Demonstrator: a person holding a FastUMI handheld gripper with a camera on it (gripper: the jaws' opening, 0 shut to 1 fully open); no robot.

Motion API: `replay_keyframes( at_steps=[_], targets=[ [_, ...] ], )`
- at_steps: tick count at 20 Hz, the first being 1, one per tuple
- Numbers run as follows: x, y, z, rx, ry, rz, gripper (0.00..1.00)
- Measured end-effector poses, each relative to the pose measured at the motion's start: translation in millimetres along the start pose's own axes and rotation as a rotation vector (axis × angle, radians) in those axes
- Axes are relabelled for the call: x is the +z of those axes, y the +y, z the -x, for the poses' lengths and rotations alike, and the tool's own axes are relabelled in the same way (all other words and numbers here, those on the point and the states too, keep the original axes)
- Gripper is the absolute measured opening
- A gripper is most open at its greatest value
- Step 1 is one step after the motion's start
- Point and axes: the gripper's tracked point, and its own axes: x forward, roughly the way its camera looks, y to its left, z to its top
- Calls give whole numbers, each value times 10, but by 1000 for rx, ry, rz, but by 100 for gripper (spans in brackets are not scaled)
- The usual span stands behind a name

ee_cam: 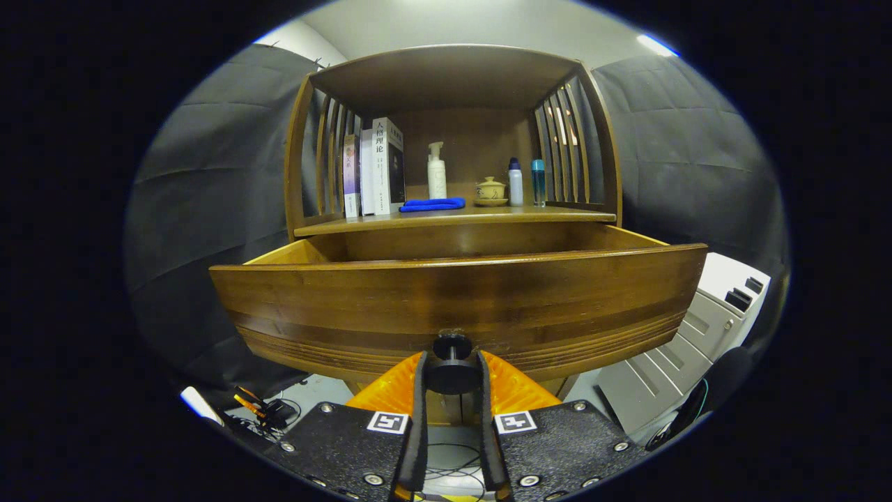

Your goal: Pull open the drawer, take out the items inside it, and place them on the countertop above the cabinet.

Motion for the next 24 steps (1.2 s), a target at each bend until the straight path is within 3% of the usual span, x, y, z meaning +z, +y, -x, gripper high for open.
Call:
replay_keyframes(
  at_steps=[10, 13, 19, 24],
  targets=[
    [-53, 3, 136, 18, 25, 11, 34],
    [-58, 24, 187, 29, 65, -27, 52],
    [507, 22, 347, 84, -9, -60, 95],
    [1187, -154, 291, 0, -13, 71, 95]
  ],
)
